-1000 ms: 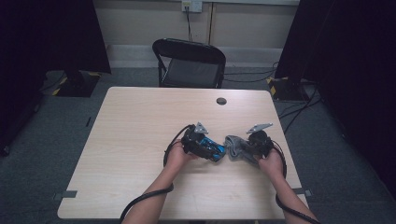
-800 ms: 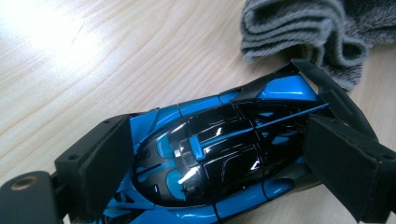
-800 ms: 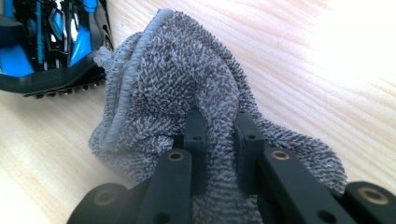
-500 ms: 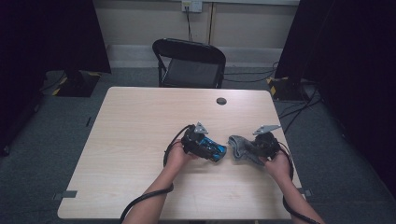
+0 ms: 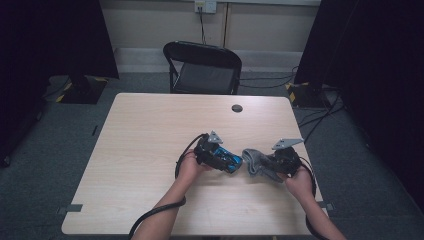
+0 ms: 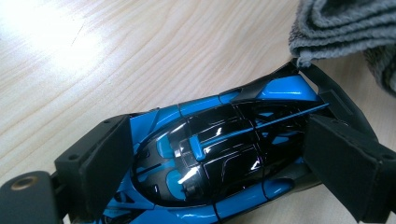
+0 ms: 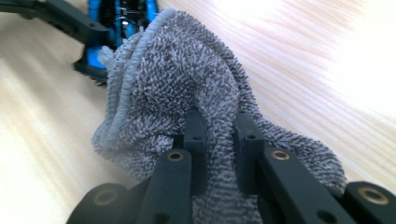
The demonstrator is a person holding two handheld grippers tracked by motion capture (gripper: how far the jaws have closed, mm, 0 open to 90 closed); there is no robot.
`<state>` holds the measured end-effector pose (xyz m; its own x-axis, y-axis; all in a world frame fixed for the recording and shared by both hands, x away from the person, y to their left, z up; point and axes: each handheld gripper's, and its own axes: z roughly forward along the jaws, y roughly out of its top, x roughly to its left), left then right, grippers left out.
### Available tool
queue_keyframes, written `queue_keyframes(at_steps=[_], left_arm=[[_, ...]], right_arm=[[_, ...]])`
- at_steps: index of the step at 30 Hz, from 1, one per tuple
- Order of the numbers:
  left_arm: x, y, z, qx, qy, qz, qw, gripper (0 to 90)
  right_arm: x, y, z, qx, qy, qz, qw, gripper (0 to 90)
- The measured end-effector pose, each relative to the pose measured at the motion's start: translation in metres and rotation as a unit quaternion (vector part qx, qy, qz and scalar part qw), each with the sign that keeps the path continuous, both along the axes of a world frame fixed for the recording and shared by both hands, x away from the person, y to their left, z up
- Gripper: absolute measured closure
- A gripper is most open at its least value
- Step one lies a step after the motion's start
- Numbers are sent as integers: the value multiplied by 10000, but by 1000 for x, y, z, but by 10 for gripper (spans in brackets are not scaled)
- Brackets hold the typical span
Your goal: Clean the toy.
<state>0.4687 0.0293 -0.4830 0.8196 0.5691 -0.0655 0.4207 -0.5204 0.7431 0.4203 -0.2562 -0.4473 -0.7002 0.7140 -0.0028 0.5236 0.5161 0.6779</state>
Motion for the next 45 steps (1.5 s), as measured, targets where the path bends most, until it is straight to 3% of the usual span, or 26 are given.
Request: queue_keyframes(at_steps=[11, 19, 21, 28, 45], left_arm=[[0, 0, 0, 12, 6, -4, 10000, 89], [0, 0, 0, -2, -20, 6, 10000, 89], [-1, 0, 0, 2, -16, 2, 10000, 89], [-1, 0, 0, 14, -25, -4, 10000, 89], [0, 0, 0, 10, -12, -10, 10000, 91]], right_arm=[[-25, 14, 1, 151, 31, 456, 9988, 790], [-43, 38, -4, 62, 115, 931, 9956, 789], [-47, 48, -12, -42, 218, 1110, 9936, 788], [-45, 57, -27, -93, 328, 1143, 9929, 783], [-25, 51, -28, -252, 327, 928, 9948, 785]])
